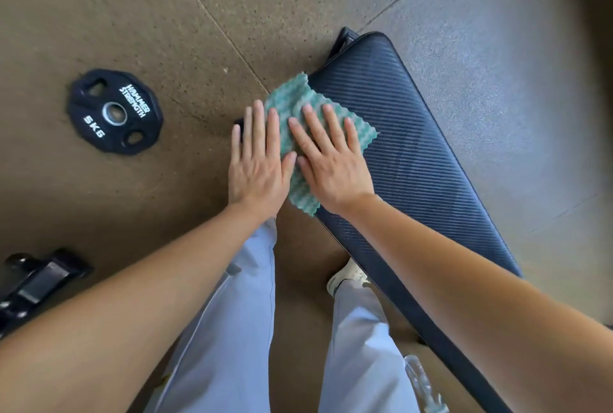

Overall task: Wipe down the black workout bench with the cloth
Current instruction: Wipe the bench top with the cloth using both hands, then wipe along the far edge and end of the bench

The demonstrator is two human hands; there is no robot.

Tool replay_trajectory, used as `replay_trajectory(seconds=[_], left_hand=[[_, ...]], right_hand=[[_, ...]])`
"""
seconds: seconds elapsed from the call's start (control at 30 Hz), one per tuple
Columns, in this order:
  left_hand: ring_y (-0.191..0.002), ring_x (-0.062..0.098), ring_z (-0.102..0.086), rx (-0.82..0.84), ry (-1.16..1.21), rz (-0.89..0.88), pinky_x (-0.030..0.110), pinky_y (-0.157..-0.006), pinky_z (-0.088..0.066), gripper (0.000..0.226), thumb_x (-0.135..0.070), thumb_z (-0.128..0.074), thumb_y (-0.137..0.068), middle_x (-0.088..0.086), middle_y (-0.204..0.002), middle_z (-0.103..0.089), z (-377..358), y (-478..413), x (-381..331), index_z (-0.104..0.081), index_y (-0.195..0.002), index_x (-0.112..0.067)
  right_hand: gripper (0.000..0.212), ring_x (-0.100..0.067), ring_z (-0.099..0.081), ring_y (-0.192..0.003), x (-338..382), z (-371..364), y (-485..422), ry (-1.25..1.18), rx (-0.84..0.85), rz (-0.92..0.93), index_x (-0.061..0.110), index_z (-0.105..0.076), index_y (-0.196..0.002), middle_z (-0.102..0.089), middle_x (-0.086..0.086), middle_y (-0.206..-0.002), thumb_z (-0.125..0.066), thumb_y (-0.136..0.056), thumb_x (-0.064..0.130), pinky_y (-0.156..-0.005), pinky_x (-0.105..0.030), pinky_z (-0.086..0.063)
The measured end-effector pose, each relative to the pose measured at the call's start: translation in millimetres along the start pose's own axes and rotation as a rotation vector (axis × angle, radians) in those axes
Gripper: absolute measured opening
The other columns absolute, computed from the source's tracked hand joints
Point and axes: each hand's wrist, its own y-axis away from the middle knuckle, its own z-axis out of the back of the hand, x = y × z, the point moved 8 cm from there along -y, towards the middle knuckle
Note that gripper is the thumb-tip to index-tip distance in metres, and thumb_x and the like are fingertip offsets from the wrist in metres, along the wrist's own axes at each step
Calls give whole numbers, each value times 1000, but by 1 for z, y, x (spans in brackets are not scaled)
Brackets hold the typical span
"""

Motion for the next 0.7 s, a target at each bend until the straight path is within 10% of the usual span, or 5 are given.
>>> replay_trajectory(seconds=[0.17, 0.3, 0.43, 0.57, 0.7], left_hand=[[-152, 34, -31, 112, 443, 84, 40, -123, -24, 51, -33, -30, -111, 21, -159, -41, 19, -91, 18, -59, -138, -3], [-120, 29, -60, 345, 611, 134, 32, -95, -43, 35, -24, -44, -108, 17, -130, -66, 22, -141, 30, -69, -127, -8], [-120, 7, -48, 475, 999, 156, 1, -85, -39, 38, -13, -36, -111, 10, -143, -59, 25, -125, 14, -56, -142, -5], [-141, 11, -40, 427, 1026, 115, 16, -105, -29, 50, -33, -32, -112, 0, -153, -47, 17, -81, 7, -37, -157, -11], [-122, 36, -59, 294, 817, 83, 36, -84, -40, 41, -27, -36, -112, 21, -131, -64, 17, -58, 23, -49, -145, -7]], right_hand=[[60, -36, -30, -150, -34, 49, -92, 87, -40, -85, 13, -56, -140, -53, -15, -146, -23, -106, 49, -125, -56, -13], [58, -32, -61, -111, -42, 62, -136, 177, 127, -127, 9, -73, -101, -72, -17, -106, -29, -102, 47, -109, -47, -32], [60, -31, -63, -100, -39, 53, -137, 274, 138, -64, 13, -74, -94, -75, -13, -96, -23, -102, 44, -100, -46, -34], [60, -34, -58, -97, -32, 50, -127, 252, 55, -37, 13, -71, -88, -74, -9, -95, -22, -103, 42, -100, -50, -35], [55, -34, -57, -93, -9, 45, -115, 223, 15, 48, 13, -69, -88, -69, -10, -92, -26, -105, 43, -98, -53, -35]])
